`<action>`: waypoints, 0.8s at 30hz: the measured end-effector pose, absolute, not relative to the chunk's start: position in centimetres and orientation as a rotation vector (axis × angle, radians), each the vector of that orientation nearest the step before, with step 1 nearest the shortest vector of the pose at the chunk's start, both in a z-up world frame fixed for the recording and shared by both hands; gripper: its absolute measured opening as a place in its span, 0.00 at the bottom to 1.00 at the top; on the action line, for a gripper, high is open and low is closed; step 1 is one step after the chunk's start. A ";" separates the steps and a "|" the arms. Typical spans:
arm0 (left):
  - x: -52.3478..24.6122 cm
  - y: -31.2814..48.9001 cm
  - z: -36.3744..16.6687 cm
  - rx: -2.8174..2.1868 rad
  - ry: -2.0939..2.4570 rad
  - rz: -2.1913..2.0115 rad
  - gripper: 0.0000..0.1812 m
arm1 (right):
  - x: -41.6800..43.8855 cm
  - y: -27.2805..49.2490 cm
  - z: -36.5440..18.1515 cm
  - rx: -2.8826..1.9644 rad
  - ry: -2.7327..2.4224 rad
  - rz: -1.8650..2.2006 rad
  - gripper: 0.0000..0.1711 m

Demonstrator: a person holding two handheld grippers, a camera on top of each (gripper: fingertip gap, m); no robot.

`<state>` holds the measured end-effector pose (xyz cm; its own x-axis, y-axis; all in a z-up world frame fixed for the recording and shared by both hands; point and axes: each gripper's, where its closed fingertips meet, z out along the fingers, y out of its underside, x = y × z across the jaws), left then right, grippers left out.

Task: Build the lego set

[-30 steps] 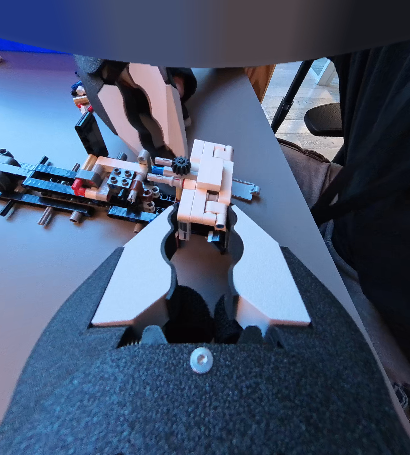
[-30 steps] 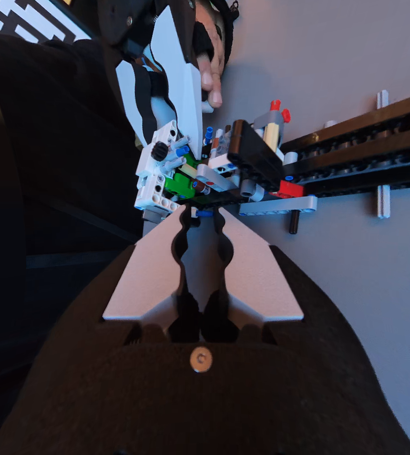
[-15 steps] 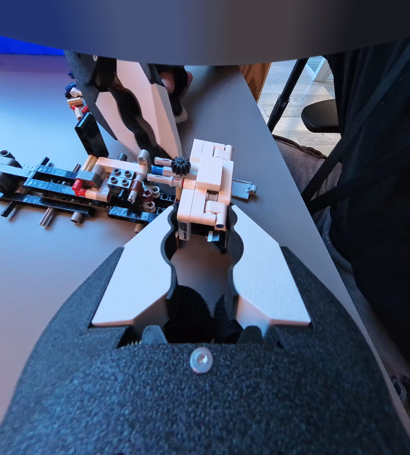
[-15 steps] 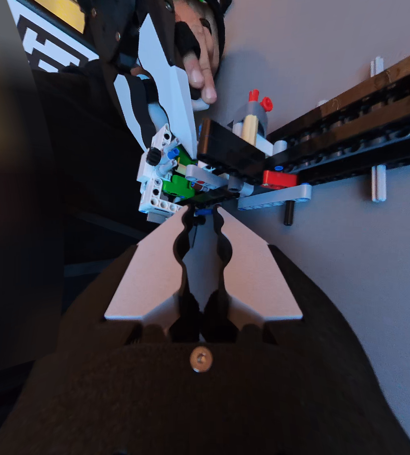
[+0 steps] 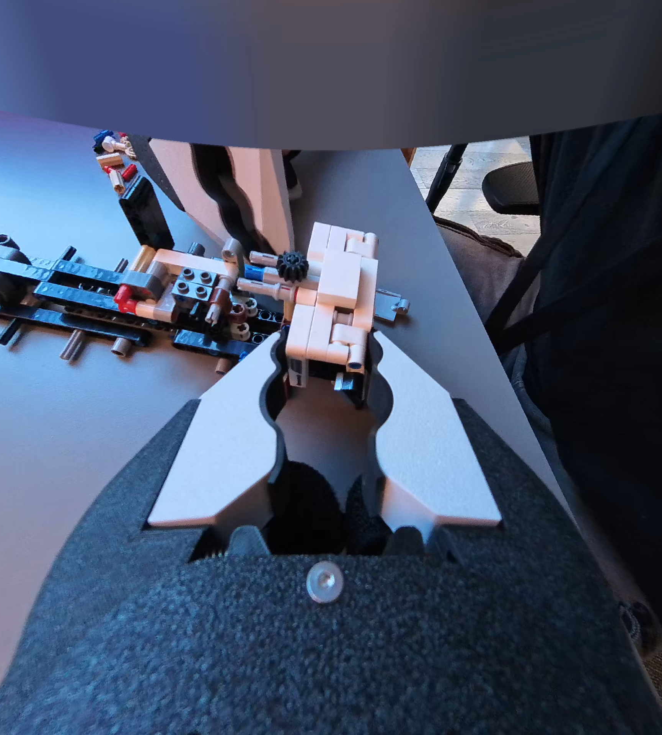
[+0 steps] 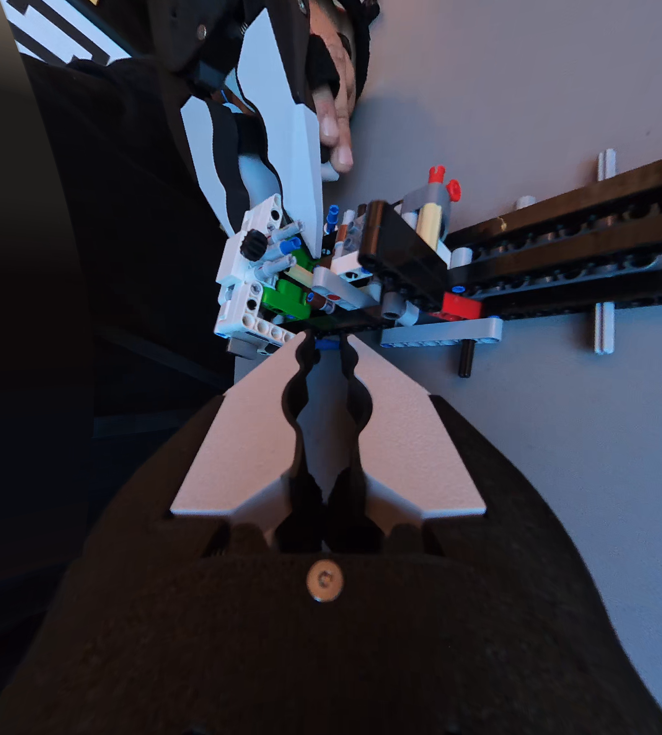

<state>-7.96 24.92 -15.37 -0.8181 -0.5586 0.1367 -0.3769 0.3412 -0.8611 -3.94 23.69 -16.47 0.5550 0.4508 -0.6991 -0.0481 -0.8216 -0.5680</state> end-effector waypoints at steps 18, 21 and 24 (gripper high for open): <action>-9.4 25.1 -15.3 -0.706 2.504 -1.511 0.21 | -4.2 22.5 -16.1 -2.367 0.011 1.654 0.16; -9.6 25.2 -15.3 -0.694 2.514 -1.518 0.21 | -5.8 22.5 -16.0 -2.303 0.108 1.747 0.17; -9.6 25.2 -15.3 -0.698 2.517 -1.523 0.21 | -5.9 23.1 -16.0 -2.263 0.173 1.693 0.15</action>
